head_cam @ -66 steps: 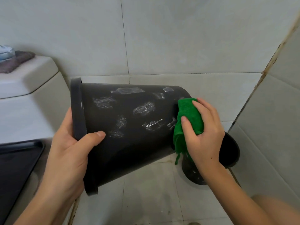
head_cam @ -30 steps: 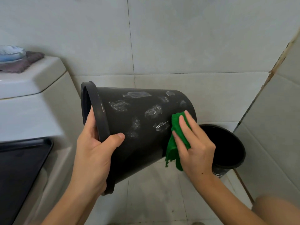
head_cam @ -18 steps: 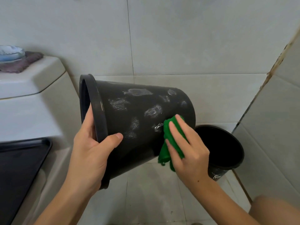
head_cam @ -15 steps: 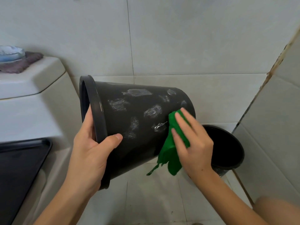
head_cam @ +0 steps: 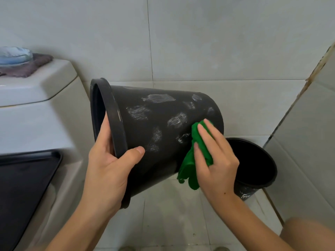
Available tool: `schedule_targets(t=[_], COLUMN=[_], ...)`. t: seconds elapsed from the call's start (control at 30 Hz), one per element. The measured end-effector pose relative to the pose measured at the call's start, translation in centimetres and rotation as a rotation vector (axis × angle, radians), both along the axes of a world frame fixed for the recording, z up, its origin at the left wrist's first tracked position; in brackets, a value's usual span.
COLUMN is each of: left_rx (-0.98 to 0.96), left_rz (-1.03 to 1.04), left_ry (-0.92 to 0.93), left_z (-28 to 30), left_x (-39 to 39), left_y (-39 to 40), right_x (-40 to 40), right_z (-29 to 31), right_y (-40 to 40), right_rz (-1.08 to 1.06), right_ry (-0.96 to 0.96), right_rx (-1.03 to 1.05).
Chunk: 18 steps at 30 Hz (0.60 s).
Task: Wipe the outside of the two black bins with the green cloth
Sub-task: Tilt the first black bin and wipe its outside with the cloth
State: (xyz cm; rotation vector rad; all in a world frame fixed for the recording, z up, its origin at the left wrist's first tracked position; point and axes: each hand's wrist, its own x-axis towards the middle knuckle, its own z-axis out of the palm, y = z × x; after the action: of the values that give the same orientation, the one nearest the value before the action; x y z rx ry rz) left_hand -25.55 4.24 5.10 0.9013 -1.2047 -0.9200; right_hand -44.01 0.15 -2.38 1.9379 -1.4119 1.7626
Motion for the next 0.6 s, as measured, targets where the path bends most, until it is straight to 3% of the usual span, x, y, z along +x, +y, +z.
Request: schedule_targets(t=[0.2, 0.4, 0.6], left_rx=[0.037, 0.013, 0.016], left_rz=[-0.009, -0.010, -0.013], left_ry=[-0.011, -0.037, -0.043], left_z=[-0.8, -0.5, -1.0], left_x=[-0.1, -0.5, -0.6], left_y=[-0.5, -0.2, -0.6], right_x=[1.2, -0.5, 1.6], right_z=[-0.4, 0.5, -0.4], right_y=[1.5, -0.2, 1.8], right_rz=[0.146, 0.006, 0.145], right_ry=[0.249, 0.020, 0.249], right_rx=[-0.090, 0.029, -0.056])
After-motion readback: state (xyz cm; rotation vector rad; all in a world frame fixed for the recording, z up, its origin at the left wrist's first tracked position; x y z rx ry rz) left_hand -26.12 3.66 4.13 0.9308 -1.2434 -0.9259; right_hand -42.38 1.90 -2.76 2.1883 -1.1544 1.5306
